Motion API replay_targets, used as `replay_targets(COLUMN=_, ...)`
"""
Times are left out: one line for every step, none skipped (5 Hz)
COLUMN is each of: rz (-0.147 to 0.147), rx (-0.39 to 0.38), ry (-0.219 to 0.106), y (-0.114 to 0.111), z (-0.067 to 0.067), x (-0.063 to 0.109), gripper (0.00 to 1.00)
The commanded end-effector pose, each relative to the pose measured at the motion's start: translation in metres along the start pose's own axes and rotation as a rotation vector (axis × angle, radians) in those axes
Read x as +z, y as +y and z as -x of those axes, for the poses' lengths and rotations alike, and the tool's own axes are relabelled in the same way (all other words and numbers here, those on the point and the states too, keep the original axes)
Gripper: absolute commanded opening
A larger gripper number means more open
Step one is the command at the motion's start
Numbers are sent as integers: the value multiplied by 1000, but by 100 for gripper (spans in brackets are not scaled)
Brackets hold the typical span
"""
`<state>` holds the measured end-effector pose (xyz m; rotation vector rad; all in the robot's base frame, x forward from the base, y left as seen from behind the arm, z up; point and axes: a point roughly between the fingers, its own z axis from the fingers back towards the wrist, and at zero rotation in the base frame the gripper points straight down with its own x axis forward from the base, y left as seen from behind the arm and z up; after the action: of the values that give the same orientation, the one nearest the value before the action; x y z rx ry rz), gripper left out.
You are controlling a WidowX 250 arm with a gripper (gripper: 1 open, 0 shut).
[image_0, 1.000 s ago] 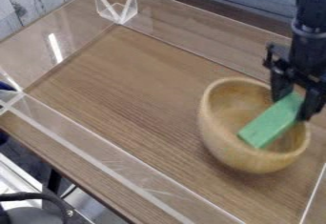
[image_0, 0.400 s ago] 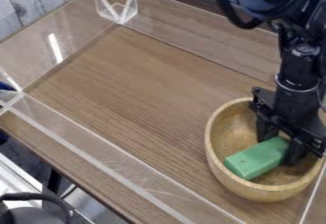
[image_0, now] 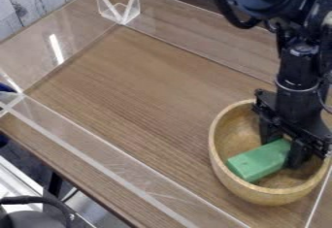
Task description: Put the green block in the brown bowl
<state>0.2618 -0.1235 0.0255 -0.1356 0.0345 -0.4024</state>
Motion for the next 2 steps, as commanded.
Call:
replay_targets(rz=11, rx=-9, ry=29, y=11, z=8, x=-4, gripper=0)
replay_targets(rz=10, rx=-29, ry=15, y=13, z=11, x=-10, gripper=0)
